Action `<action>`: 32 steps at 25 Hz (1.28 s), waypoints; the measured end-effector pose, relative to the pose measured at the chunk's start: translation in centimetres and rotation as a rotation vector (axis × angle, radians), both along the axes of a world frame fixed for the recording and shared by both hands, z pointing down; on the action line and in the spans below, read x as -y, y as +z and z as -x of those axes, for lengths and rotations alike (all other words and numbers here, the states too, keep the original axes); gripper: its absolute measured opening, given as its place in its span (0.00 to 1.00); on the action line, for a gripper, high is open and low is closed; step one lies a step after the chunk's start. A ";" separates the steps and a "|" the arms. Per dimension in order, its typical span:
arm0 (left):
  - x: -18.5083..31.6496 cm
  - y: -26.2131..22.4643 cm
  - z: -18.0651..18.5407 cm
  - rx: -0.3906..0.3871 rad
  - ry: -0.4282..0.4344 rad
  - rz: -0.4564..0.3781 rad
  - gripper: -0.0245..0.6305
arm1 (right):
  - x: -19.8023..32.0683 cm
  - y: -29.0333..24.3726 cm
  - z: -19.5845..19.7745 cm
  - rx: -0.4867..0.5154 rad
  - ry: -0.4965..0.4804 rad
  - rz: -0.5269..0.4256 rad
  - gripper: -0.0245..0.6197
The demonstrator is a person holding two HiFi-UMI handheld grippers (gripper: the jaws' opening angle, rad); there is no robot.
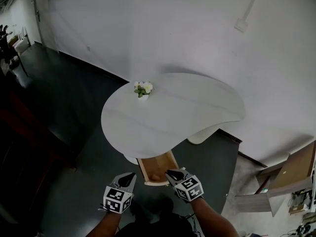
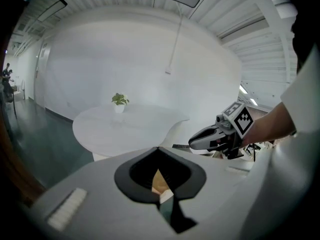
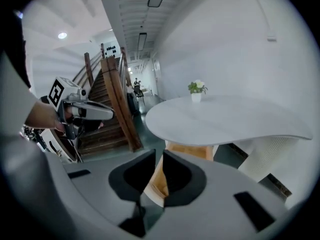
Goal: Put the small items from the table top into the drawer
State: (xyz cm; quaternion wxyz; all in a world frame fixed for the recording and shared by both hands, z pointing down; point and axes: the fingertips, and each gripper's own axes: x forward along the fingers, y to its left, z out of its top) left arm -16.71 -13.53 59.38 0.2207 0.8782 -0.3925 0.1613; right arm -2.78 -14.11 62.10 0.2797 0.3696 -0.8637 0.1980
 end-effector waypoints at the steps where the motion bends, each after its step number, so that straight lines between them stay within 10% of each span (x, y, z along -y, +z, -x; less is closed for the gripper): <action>1: 0.0 -0.3 0.0 0.003 -0.005 -0.004 0.05 | 0.0 -0.5 -0.2 0.019 0.013 -0.006 0.12; 32: -0.3 -11.8 -10.4 0.072 -0.235 -0.193 0.05 | -1.5 -16.9 -13.4 0.305 -0.150 -0.291 0.05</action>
